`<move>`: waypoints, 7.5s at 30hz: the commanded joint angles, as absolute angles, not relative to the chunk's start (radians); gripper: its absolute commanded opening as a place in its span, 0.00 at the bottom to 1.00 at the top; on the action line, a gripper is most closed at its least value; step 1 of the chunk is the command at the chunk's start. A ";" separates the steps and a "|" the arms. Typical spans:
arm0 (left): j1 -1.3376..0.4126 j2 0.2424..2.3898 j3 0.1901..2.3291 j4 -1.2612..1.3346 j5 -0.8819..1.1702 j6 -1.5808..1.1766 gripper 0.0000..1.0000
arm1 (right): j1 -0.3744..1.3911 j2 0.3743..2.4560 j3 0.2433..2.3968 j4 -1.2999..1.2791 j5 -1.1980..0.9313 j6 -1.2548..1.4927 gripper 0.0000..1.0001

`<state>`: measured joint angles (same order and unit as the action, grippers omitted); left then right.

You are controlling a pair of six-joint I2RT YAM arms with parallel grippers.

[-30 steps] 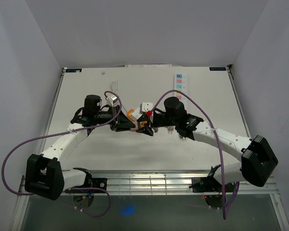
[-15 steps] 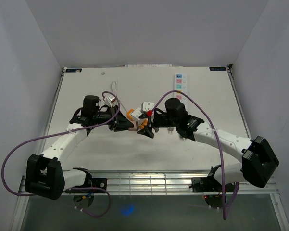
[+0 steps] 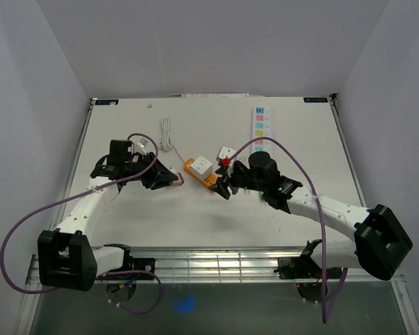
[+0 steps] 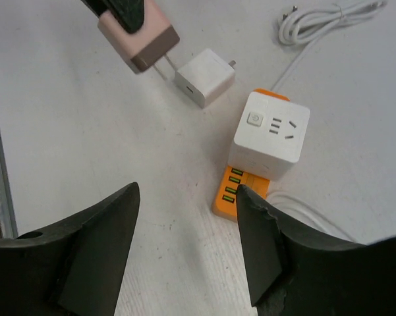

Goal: Insert the plug

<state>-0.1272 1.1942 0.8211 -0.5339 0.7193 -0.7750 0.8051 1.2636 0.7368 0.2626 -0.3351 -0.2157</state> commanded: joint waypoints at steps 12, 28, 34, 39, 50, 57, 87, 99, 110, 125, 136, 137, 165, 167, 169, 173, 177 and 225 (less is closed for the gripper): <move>-0.118 1.253 1.043 -0.876 0.380 -0.815 0.00 | 0.805 1.379 0.675 0.356 -0.120 -0.037 0.79; -0.118 1.355 1.124 -0.893 0.347 -0.795 0.00 | 0.811 1.638 0.836 0.365 -0.049 -0.078 0.87; -0.118 1.351 1.164 -0.916 0.301 -0.772 0.00 | 0.813 1.716 0.893 0.348 -0.078 -0.109 0.85; -0.118 1.364 1.206 -0.945 0.261 -0.753 0.00 | 0.818 1.762 0.908 0.356 -0.100 -0.110 0.82; -0.115 1.420 1.244 -0.977 0.238 -0.736 0.00 | 0.893 1.793 0.908 0.317 -0.081 -0.101 0.54; -0.114 1.505 1.295 -1.002 0.270 -0.756 0.00 | 0.934 1.740 0.825 0.364 -0.038 -0.032 0.33; -0.212 1.677 1.433 -1.074 0.279 -0.910 0.00 | 1.038 1.690 0.692 0.417 0.029 0.081 0.22; -0.213 1.657 1.414 -1.126 0.249 -0.798 0.00 | 1.198 1.629 0.724 0.356 0.061 0.149 0.73; -0.212 1.641 1.442 -1.183 0.241 -0.709 0.00 | 1.167 1.468 0.709 0.350 0.077 0.078 0.69; -0.212 1.563 1.450 -1.218 0.207 -0.649 0.00 | 1.103 1.434 0.664 0.347 0.011 0.005 0.77; -0.201 1.483 1.454 -1.223 0.173 -0.663 0.00 | 1.046 1.457 0.906 0.103 -0.072 -0.031 0.98; -0.199 1.480 1.454 -1.226 0.164 -0.664 0.00 | 1.048 1.466 0.929 0.080 -0.093 -0.020 0.97; -0.121 1.381 1.471 -1.281 0.061 -0.722 0.00 | 1.193 1.746 1.238 -0.124 0.189 0.117 0.95; -0.120 1.379 1.471 -1.281 0.057 -0.723 0.00 | 1.201 1.761 1.252 -0.135 0.212 0.127 0.99; -0.117 1.379 1.470 -1.284 0.055 -0.723 0.00 | 1.201 1.779 1.267 -0.150 0.227 0.140 0.92; -0.115 1.374 1.466 -1.282 0.054 -0.727 0.00 | 1.201 1.799 1.276 -0.161 0.293 0.182 0.76; -0.115 1.367 1.463 -1.282 0.046 -0.730 0.00 | 1.200 1.801 1.282 -0.172 0.394 0.235 0.49; -0.114 1.396 1.462 -1.259 0.055 -0.703 0.00 | 1.134 1.575 1.126 0.112 0.131 0.236 0.20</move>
<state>-0.1196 1.4067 1.4353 -1.2785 0.0628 -0.7136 1.1255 1.5784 1.0973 0.0124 0.2520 0.3351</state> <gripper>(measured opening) 0.386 0.235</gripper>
